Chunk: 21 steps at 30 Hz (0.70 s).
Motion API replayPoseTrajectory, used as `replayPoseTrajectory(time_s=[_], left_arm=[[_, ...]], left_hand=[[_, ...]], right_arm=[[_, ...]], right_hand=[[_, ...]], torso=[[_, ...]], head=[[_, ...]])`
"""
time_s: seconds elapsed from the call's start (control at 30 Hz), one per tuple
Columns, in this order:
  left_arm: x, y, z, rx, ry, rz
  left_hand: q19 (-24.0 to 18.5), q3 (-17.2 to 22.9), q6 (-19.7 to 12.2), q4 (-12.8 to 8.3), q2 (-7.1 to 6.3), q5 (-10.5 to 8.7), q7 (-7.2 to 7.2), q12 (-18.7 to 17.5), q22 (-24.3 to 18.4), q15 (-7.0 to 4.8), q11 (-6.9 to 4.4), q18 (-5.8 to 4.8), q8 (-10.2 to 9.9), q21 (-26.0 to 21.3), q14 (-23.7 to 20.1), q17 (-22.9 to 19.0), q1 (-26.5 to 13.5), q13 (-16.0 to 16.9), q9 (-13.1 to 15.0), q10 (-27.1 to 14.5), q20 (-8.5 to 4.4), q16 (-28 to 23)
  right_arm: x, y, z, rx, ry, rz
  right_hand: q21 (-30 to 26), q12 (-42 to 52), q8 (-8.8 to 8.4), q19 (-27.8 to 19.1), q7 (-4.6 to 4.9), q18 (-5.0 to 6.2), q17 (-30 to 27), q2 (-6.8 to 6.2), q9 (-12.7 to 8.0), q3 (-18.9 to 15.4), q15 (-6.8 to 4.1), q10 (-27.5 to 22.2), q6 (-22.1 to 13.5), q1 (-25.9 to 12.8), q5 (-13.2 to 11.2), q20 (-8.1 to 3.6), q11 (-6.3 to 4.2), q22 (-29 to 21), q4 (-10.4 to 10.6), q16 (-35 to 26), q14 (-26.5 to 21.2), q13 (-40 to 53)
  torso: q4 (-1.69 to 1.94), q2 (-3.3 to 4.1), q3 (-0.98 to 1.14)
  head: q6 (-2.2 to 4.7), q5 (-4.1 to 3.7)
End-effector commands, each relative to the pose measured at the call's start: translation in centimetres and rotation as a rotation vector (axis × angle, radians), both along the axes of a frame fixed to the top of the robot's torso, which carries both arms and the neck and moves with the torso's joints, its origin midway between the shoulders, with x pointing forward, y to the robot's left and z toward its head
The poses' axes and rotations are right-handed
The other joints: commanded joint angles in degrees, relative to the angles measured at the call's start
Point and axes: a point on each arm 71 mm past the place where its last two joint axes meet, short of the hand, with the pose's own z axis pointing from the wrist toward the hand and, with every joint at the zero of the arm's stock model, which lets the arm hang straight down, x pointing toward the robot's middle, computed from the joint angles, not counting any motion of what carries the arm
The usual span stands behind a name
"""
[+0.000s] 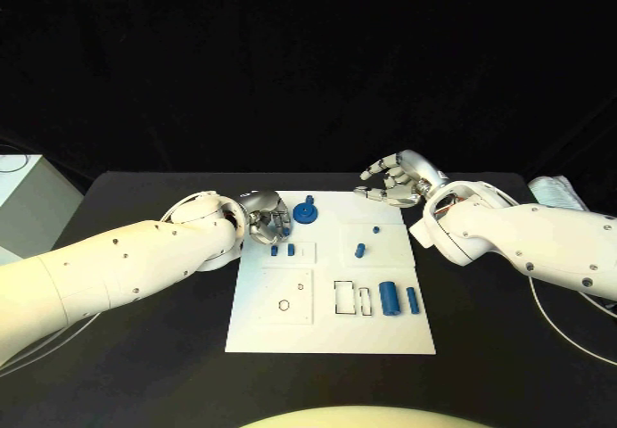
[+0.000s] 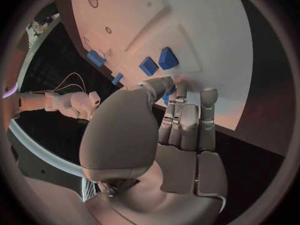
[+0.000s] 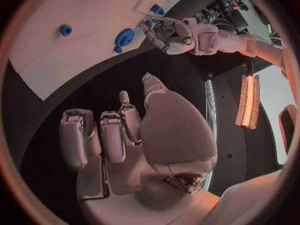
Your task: Assemble the parts on the task board
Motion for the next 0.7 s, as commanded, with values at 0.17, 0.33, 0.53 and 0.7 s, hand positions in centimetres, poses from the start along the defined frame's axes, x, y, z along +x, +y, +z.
replayPoseTrajectory(time_s=[0.17,0.33,0.53,0.7], left_arm=[[-0.1,0.0,0.0,-0.007,-0.003,0.002],[0.0,0.5,-0.1,-0.004,-0.005,0.017],[0.1,1.4,0.1,-0.005,-0.015,0.038],[0.3,2.2,0.4,-0.012,-0.025,0.057]], left_hand=[[-0.36,0.02,-0.99,-0.27,-0.23,-0.02,0.05,-0.49,-0.18,0.04,0.05,-0.7,-0.92,-0.29,-0.19,-0.05,-0.39,0.18,-0.3,0.52,0.0,-0.04],[-0.27,0.03,-1.68,-0.33,-0.37,-0.04,0.18,-0.67,-0.17,0.05,0.07,-0.71,-1.48,-0.3,-0.17,-0.04,-0.45,0.32,-0.49,0.68,-0.01,-0.03],[-0.25,0.04,-3.49,-0.46,-0.6,-0.01,0.4,-1.17,-0.34,0.08,0.1,-0.69,-2.85,-0.45,-0.17,-0.12,-0.48,0.62,-1.0,0.9,-0.01,-0.06],[-0.37,-0.27,-5.82,-0.49,-0.72,0.01,0.26,-1.79,-0.62,0.08,0.1,-0.64,-4.35,-0.7,-0.35,-0.5,-0.48,0.86,-1.62,0.83,-0.01,-0.18]], right_arm=[[0.0,0.0,0.0,-0.009,0.001,0.012],[0.0,-0.1,-0.1,-0.012,0.007,0.012],[0.1,-0.2,-0.3,-0.033,0.027,0.023],[0.1,-0.6,-0.4,-0.072,0.03,0.044]], right_hand=[[-0.16,-0.27,0.24,3.44,-0.13,0.61,10.59,0.21,0.09,0.22,-0.25,-0.49,-0.14,-0.33,0.34,-0.53,-0.08,11.39,0.06,-0.25,4.74,4.23],[-0.15,-0.32,0.25,3.44,-0.12,0.61,10.57,0.15,0.09,0.21,-0.26,-0.52,-0.19,-0.35,0.33,-0.53,-0.08,11.4,0.07,-0.27,4.74,4.17],[-1.44,-14.75,0.91,2.98,-0.23,0.88,8.41,-0.2,0.06,0.96,-0.49,-10.12,-0.89,0.42,-0.64,-0.77,-0.37,10.65,0.08,-1.55,4.08,-8.25],[-3.12,-36.36,1.67,2.43,-0.46,1.22,4.25,-0.85,0.01,3.48,-0.88,-20.51,-0.49,3.18,-1.32,-1.14,-0.62,9.7,0.01,-4.24,3.01,-26.84]], torso=[[-0.05,0.03,0.0],[-0.08,0.03,0.0],[-0.05,0.04,-0.03],[-0.04,-0.03,-0.04]], head=[[0.08,0.01],[0.17,-0.02],[0.2,-0.1],[0.35,-0.17]])
